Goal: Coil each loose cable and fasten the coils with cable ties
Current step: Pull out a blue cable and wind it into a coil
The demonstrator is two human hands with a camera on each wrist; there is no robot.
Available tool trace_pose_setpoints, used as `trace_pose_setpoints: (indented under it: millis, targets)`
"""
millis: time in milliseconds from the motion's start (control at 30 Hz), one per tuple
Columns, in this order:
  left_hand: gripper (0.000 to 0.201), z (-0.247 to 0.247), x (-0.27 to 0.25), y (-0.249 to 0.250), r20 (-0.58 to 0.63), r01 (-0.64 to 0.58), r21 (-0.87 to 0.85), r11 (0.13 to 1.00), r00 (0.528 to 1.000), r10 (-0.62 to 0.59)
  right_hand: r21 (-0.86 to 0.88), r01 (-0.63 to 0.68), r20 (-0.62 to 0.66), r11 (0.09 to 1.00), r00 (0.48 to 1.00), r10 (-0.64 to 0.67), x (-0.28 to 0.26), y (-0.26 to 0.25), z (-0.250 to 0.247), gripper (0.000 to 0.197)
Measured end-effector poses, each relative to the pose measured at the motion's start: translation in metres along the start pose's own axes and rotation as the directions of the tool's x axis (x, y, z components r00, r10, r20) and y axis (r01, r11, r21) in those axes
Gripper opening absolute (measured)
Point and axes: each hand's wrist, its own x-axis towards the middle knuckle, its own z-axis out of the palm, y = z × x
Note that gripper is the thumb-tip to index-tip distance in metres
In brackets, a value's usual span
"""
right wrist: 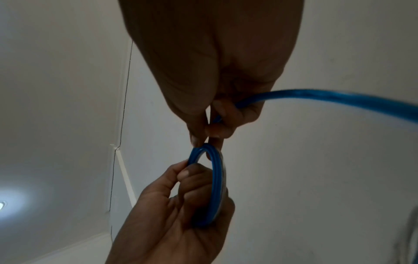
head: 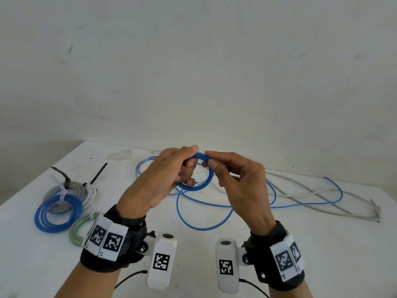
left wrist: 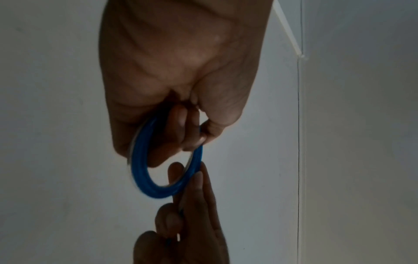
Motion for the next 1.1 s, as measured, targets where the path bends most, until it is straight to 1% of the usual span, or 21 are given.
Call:
trace_pose_setpoints:
  millis: [100,133,200,267,333,367,433,500,567,633,733,800,900,1000,1033,1100]
  targets:
    - [0.046,0.002,0.0,0.003,-0.047,-0.019,-0.205,0.979,0.999,0.009,0.102,-0.017,-0.083,0.995,0.996,0.026,-0.002,-0.002,0.007,0.011]
    - [0.046,0.004,0.0,0.003,-0.057,-0.026,-0.254,0.967,0.998,0.012,0.155,-0.027,-0.097,0.988,0.994,0.043,-0.004,-0.003,0.011,0.01]
    - [0.046,0.008,-0.001,0.003,-0.079,-0.045,-0.295,0.954,0.997,0.023,0.253,-0.055,-0.111,0.966,0.99,0.086,-0.006,-0.002,0.018,0.011]
    - [0.046,0.01,-0.001,0.001,-0.096,-0.082,-0.256,0.963,0.994,0.06,0.273,-0.058,-0.122,0.96,0.988,0.095,-0.007,-0.001,0.02,0.012]
    - [0.047,0.009,-0.002,0.0,-0.079,-0.106,-0.133,0.985,0.992,0.096,0.195,-0.033,-0.122,0.98,0.991,0.058,-0.005,-0.001,0.014,0.011]
    - [0.047,0.008,-0.002,0.0,-0.054,-0.1,-0.052,0.994,0.994,0.097,0.145,-0.017,-0.11,0.989,0.993,0.033,-0.003,-0.001,0.01,0.01]
    - [0.045,0.007,-0.003,0.001,0.003,-0.052,0.068,0.996,0.999,0.052,0.059,0.01,-0.055,0.998,0.998,-0.007,-0.001,-0.001,0.001,0.011]
    - [0.043,0.009,-0.004,0.0,0.018,-0.004,0.097,0.995,1.0,0.002,-0.01,0.024,0.004,1.0,1.0,-0.024,0.0,-0.002,-0.005,0.013]
    - [0.045,0.011,-0.003,-0.002,-0.003,-0.025,0.101,0.995,1.0,0.025,-0.033,0.024,0.035,0.999,0.999,-0.023,0.0,-0.004,-0.006,0.016]
    - [0.047,0.011,0.0,-0.003,-0.049,-0.073,0.032,0.997,0.996,0.074,-0.021,0.001,0.013,1.0,1.0,-0.001,0.0,-0.006,-0.006,0.018]
    - [0.045,0.003,0.003,0.003,-0.143,-0.099,-0.221,0.97,0.987,0.068,0.072,-0.021,-0.054,0.997,0.998,0.025,0.0,-0.006,-0.005,0.015]
    - [0.043,0.001,0.003,0.005,-0.157,-0.118,-0.352,0.929,0.985,0.066,0.142,-0.028,-0.057,0.989,0.998,0.036,-0.001,-0.006,0.001,0.013]
    - [0.042,0.009,0.0,0.004,-0.148,-0.133,-0.464,0.876,0.986,0.071,0.179,-0.022,-0.115,0.984,0.992,0.044,-0.005,-0.005,0.015,0.012]
    - [0.044,0.016,0.0,0.001,-0.112,-0.116,-0.483,0.868,0.991,0.07,0.171,-0.02,-0.169,0.985,0.984,0.049,-0.006,-0.005,0.016,0.009]
    - [0.044,0.015,0.0,0.002,-0.087,-0.094,-0.451,0.887,0.994,0.061,0.16,-0.014,-0.171,0.987,0.984,0.042,-0.005,-0.006,0.013,0.008]
    - [0.044,0.009,-0.001,0.003,-0.038,-0.042,-0.321,0.946,0.999,0.031,0.132,-0.005,-0.15,0.991,0.988,0.025,-0.002,-0.007,0.005,0.008]
